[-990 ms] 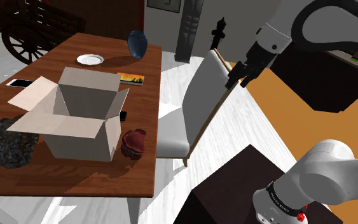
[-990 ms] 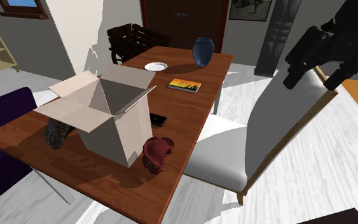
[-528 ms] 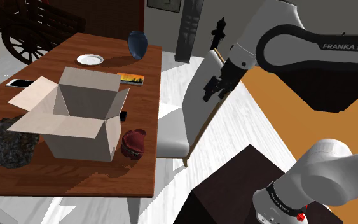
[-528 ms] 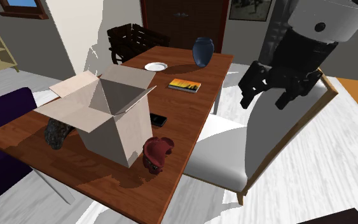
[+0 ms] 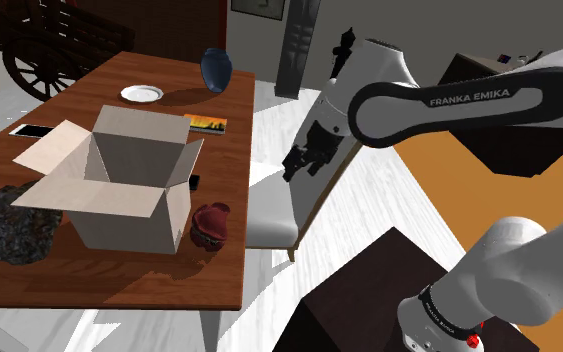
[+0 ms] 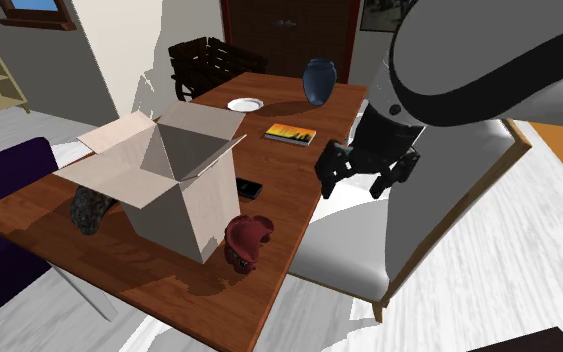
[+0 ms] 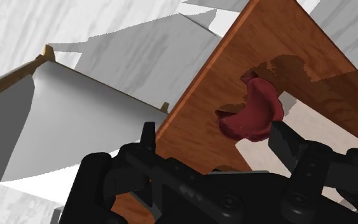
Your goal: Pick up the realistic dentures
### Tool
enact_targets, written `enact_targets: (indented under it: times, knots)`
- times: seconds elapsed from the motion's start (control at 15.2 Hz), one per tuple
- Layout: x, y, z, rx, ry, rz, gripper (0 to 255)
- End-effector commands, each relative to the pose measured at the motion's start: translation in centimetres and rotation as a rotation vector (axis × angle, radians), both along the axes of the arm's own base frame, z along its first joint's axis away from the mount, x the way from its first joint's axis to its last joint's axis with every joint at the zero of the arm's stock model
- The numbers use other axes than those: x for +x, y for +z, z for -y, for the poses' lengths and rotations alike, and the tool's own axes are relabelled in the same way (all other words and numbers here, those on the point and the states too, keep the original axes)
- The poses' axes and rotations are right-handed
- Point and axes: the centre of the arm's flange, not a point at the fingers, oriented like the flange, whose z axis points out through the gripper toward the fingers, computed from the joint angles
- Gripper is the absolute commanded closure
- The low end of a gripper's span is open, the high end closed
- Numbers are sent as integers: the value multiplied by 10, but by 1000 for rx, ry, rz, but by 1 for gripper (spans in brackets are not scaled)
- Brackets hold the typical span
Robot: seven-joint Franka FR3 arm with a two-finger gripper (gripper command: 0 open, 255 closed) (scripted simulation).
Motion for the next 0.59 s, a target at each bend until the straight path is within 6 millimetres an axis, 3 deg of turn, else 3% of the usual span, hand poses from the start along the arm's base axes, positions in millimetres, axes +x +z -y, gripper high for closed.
enact_targets:
  times: [0.0,0.53]
  knots:
    - [10,-19,-16,11,10,-3,0]
    - [46,-89,-82,53,50,-20,0]
